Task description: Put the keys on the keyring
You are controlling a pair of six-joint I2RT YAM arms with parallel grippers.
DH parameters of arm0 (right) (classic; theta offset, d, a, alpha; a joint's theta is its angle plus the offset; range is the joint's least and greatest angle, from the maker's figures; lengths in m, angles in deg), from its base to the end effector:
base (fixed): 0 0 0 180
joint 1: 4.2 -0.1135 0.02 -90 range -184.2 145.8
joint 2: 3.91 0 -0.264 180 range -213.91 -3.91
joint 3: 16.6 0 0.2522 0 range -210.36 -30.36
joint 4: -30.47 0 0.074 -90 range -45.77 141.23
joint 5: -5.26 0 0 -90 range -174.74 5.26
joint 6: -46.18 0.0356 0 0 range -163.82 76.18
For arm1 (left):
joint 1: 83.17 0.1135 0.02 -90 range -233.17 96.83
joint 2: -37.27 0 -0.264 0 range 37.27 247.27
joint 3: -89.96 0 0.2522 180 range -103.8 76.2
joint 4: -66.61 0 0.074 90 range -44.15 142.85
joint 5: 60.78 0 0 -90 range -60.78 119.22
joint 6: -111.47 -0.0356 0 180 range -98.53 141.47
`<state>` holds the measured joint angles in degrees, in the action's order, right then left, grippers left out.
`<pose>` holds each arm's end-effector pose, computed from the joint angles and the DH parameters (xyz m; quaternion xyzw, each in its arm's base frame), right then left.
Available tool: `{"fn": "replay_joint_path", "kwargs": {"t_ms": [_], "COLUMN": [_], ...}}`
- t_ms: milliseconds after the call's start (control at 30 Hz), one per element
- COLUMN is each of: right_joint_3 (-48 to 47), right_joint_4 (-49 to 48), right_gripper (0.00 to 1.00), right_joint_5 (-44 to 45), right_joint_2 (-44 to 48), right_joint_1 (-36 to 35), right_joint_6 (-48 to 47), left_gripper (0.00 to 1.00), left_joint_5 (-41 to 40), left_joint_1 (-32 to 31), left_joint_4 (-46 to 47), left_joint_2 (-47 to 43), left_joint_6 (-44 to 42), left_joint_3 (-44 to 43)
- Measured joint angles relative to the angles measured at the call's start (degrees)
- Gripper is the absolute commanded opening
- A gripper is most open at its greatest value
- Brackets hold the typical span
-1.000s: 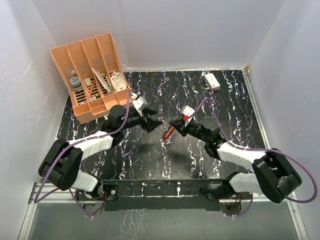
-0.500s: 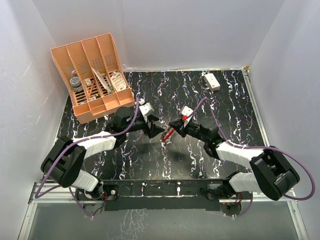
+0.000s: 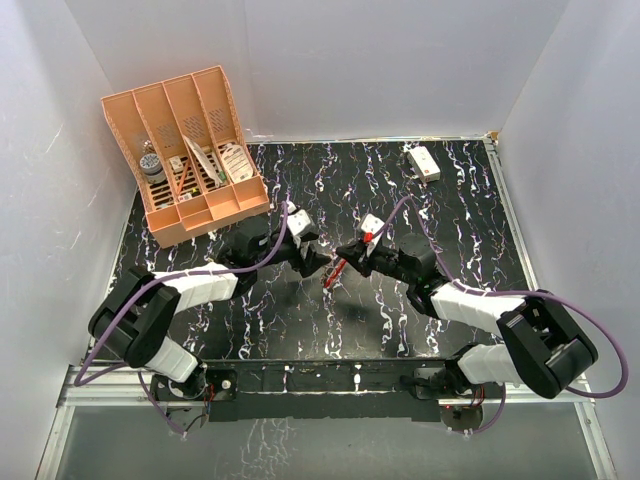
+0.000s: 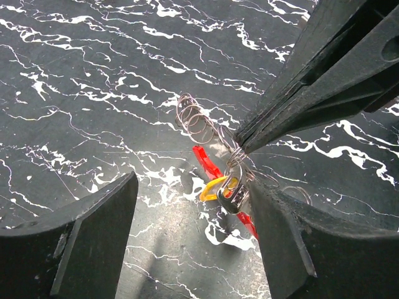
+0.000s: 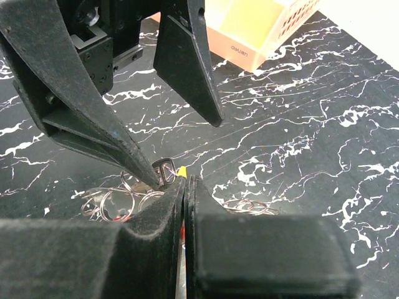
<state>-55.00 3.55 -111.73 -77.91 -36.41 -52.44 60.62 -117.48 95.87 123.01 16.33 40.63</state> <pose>0.2087 0.1506 0.2045 -0.3998 0.6383 0.3028 0.5840 0.2431 -0.1883 0.2141 0.4122 0.6191 -0.3568 0.5653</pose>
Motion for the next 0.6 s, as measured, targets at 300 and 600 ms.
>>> {"fn": "replay_joint_path", "kwargs": {"t_ms": [300, 600], "right_joint_3": [-0.13, -0.87], "right_joint_4": [0.20, 0.22], "right_gripper": [0.00, 0.00], "right_joint_5": [-1.22, -1.88], "right_joint_2": [-0.96, -1.27], "right_joint_1": [0.00, 0.00], "right_joint_6": [0.00, 0.15], "left_gripper": [0.44, 0.21], "left_joint_5": [-0.63, -0.35], "left_joint_1": [-0.70, -0.81], "left_joint_4": [1.57, 2.45], "left_joint_2": [1.88, 2.84], "left_joint_6": [-1.53, -1.90], "left_joint_3": [0.00, 0.00]}}
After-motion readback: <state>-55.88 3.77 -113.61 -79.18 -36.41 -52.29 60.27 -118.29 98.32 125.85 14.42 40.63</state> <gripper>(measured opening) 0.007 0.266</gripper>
